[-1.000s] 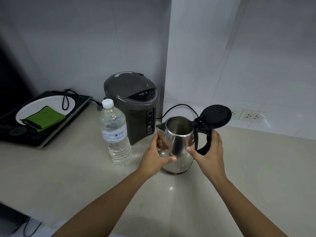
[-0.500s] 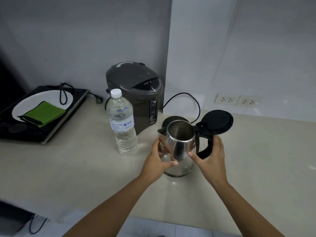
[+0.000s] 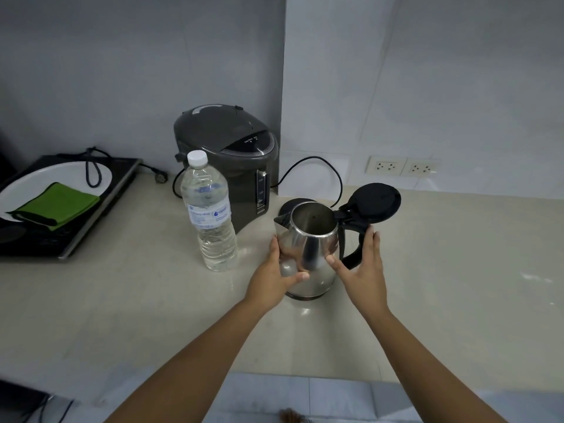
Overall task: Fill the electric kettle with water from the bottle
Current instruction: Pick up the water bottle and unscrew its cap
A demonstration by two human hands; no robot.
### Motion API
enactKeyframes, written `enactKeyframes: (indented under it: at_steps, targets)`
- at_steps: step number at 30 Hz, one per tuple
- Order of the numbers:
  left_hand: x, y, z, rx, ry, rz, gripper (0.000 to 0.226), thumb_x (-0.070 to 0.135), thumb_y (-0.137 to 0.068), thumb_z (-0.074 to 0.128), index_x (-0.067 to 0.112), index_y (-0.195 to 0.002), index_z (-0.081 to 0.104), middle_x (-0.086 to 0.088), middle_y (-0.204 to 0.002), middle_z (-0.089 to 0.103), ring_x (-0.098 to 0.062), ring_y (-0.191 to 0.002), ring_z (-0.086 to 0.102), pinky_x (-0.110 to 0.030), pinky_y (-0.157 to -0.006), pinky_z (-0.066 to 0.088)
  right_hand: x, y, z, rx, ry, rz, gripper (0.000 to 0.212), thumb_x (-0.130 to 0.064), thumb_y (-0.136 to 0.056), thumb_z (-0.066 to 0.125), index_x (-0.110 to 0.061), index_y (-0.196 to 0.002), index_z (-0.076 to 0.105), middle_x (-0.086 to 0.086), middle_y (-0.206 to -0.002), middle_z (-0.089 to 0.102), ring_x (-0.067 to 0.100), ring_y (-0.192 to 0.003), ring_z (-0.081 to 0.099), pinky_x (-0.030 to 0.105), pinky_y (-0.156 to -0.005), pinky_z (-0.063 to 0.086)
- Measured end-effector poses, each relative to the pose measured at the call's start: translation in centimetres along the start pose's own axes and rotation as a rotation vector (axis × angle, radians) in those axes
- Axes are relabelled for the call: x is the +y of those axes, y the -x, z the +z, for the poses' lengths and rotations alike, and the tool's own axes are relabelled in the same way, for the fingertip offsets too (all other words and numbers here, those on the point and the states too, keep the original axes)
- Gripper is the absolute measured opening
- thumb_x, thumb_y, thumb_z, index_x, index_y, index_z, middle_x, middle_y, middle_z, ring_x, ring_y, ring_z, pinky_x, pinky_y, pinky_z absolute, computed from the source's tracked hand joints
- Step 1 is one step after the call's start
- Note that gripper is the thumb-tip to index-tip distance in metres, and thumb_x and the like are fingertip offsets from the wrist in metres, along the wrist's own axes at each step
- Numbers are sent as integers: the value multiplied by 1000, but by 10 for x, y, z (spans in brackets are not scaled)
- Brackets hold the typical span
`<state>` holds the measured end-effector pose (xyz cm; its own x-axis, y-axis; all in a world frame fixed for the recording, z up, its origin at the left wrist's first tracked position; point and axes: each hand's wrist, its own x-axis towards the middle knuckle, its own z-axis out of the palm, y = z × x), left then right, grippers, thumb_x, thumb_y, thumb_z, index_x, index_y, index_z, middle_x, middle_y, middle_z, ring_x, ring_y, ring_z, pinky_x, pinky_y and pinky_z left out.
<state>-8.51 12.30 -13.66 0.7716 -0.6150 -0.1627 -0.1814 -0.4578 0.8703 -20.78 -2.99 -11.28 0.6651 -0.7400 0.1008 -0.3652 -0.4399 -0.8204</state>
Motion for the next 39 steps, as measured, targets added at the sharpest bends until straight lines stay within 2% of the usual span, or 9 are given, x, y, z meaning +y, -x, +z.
enactKeyframes:
  at_steps: [4, 8, 13, 17, 20, 27, 31, 34, 39]
  targets:
    - [0, 3, -1, 13, -80, 22, 110, 46, -86, 71, 23, -159, -8, 6, -162, 26, -16, -147, 31, -31, -115, 33, 4, 11, 5, -33, 30, 4, 103, -60, -82, 65, -34, -157, -2, -8, -166, -9, 14, -152, 3, 38, -117, 21]
    - [-14, 9, -10, 67, -151, 88, 84, 40, -95, 61, 20, -160, 11, 3, -167, 10, -10, -153, 10, -21, -116, 12, 2, 30, 11, -77, 71, -90, 84, -51, -91, 59, -30, -157, 12, -9, -166, -6, 15, -152, 5, 45, -121, 22]
    - [-20, 24, -39, 392, -15, 123, 52, 21, -96, 62, 16, -146, 45, 0, -148, 47, -16, -138, 43, -31, -114, 33, -27, 35, 16, 109, 21, -261, 41, -20, -93, 63, -26, -134, 60, -5, -158, 30, 18, -137, 29, 47, -107, 41]
    - [-16, 34, -68, 671, 113, 100, 49, 11, -93, 64, 11, -140, 47, -2, -134, 54, -16, -121, 52, -24, -97, 38, -72, 25, 18, 136, -51, -356, 31, -13, -91, 66, -20, -120, 70, -3, -143, 49, 15, -127, 37, 28, -107, 36]
    - [-20, 27, -91, 793, 110, 75, 66, 14, -88, 71, 6, -145, 39, -9, -143, 46, -25, -133, 45, -36, -109, 38, -112, 5, 29, 87, -42, -481, 29, -14, -91, 64, -18, -120, 70, -4, -137, 54, 16, -125, 39, 15, -102, 31]
    - [-5, -4, -138, 633, 52, 32, 108, 35, -73, 86, 13, -156, 19, -9, -158, 31, -26, -146, 30, -38, -116, 29, -202, -55, 77, -134, 76, -650, 36, -25, -94, 61, -16, -129, 65, 0, -135, 57, 19, -127, 44, 29, -104, 36]
    - [-5, -14, -151, 512, 150, 83, 83, 27, -72, 88, 27, -139, 39, 6, -132, 57, -17, -121, 57, -28, -92, 45, -231, -74, 99, -244, 91, -683, 42, -33, -94, 63, -17, -132, 63, 2, -134, 58, 20, -126, 47, 31, -104, 39]
    - [-6, -15, -154, 473, 150, 79, 82, 29, -76, 85, 23, -144, 39, 6, -131, 60, -13, -114, 59, -26, -89, 44, -242, -79, 109, -291, 40, -680, 44, -39, -90, 66, -16, -127, 66, 2, -127, 61, 18, -119, 53, 35, -100, 45]
    - [-11, -14, -154, 480, 127, 88, 76, 29, -81, 81, 25, -145, 40, 15, -118, 57, -5, -106, 55, -21, -84, 41, -248, -79, 120, -314, -46, -610, 37, -35, -84, 75, -14, -113, 66, 1, -109, 62, 12, -94, 59, 23, -80, 49]
